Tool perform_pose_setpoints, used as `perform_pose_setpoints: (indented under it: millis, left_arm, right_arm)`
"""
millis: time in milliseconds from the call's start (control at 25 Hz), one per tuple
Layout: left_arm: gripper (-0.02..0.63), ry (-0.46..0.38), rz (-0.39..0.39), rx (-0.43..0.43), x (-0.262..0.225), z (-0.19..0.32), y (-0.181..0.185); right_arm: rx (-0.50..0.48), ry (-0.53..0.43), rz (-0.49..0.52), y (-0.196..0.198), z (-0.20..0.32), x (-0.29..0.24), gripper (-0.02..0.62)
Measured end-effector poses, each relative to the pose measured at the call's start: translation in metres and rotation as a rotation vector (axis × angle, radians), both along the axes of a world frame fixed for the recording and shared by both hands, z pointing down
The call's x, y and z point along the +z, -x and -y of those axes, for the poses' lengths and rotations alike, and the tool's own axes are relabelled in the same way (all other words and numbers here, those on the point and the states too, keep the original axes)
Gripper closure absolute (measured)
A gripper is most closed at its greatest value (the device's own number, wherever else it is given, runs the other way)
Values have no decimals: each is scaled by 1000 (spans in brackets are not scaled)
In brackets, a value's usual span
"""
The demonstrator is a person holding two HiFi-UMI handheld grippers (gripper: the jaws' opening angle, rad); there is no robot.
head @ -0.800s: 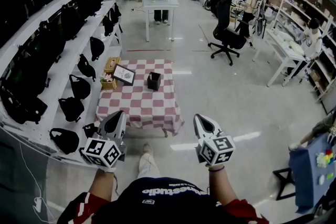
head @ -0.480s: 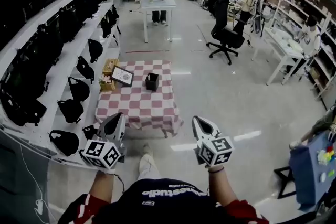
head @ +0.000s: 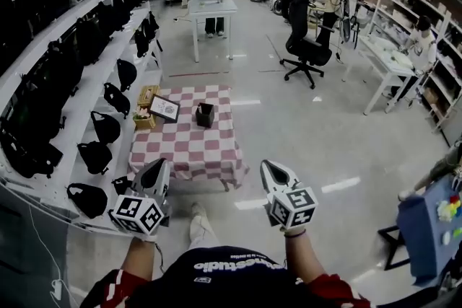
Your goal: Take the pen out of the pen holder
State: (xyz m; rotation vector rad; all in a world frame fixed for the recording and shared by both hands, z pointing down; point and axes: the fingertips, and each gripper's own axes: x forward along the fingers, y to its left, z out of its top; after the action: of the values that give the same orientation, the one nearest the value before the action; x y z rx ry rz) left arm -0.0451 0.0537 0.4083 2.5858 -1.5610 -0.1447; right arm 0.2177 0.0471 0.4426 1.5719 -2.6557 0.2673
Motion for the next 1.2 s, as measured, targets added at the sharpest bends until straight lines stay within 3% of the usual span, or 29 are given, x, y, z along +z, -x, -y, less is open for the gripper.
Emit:
perform_pose_setpoints:
  millis: [680,1200]
  left_arm:
    - [601,17,7,7,4,3,-4]
    - [601,42,1,-15,15,19,9]
  right_arm:
    - [-21,62,48,-2,-1,10,594]
    - [-56,86,23,18,22,16,594]
